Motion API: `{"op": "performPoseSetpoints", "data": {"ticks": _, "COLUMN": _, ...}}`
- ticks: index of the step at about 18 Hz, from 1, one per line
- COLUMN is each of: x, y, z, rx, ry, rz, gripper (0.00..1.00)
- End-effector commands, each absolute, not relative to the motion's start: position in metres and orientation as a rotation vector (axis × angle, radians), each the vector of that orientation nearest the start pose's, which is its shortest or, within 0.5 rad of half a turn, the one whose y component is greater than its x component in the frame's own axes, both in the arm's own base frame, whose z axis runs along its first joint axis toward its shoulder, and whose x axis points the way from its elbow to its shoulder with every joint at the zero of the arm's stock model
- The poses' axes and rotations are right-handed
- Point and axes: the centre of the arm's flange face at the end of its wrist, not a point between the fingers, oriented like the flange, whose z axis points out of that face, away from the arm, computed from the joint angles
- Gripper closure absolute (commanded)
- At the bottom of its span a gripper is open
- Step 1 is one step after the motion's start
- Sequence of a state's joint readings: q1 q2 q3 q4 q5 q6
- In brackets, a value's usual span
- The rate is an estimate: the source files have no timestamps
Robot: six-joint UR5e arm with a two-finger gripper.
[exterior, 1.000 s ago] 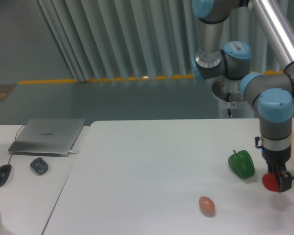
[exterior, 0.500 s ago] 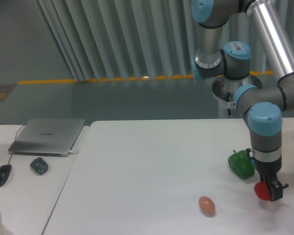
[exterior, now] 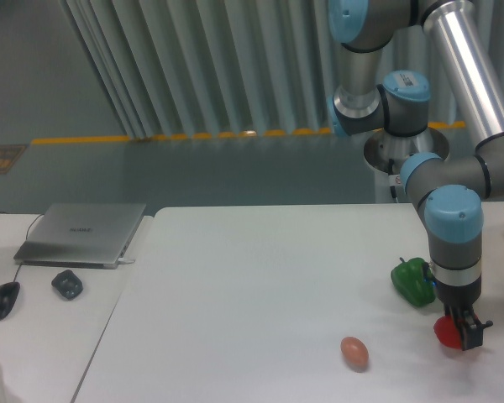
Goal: Place the red pepper on the table
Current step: 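Set the red pepper on the table beside the green pepper, then open the gripper and lift it away from the red pepper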
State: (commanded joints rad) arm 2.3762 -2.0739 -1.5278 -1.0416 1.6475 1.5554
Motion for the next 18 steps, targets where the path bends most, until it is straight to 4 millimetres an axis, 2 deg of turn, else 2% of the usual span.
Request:
{"op": "performPoseSetpoints", "data": {"ticks": 1, "x": -0.391, "y": 0.55, "z": 0.266, "rx": -2.964, "ry": 1.163, "rz": 0.144, "gripper": 0.37}}
{"op": "performPoseSetpoints", "data": {"ticks": 2, "x": -0.39, "y": 0.551, "z": 0.266, "rx": -2.963, "ry": 1.165, "rz": 0.144, "gripper": 0.32}}
{"op": "performPoseSetpoints", "data": {"ticks": 3, "x": -0.39, "y": 0.551, "z": 0.266, "rx": -2.963, "ry": 1.165, "rz": 0.144, "gripper": 0.15}}
{"op": "performPoseSetpoints", "data": {"ticks": 4, "x": -0.39, "y": 0.551, "z": 0.266, "rx": -2.963, "ry": 1.165, "rz": 0.144, "gripper": 0.05}}
{"op": "performPoseSetpoints", "data": {"ticks": 9, "x": -0.39, "y": 0.55, "z": 0.272, "rx": -2.961, "ry": 1.169, "rz": 0.157, "gripper": 0.0}}
{"op": "performPoseSetpoints", "data": {"ticks": 15, "x": -0.392, "y": 0.533, "z": 0.32, "rx": -3.01, "ry": 1.178, "rz": 0.312, "gripper": 0.0}}
{"op": "performPoseSetpoints", "data": {"ticks": 16, "x": -0.399, "y": 0.527, "z": 0.337, "rx": -3.003, "ry": 1.133, "rz": 0.344, "gripper": 0.0}}
{"op": "performPoseSetpoints", "data": {"ticks": 18, "x": -0.406, "y": 0.516, "z": 0.35, "rx": -3.009, "ry": 1.099, "rz": 0.362, "gripper": 0.0}}
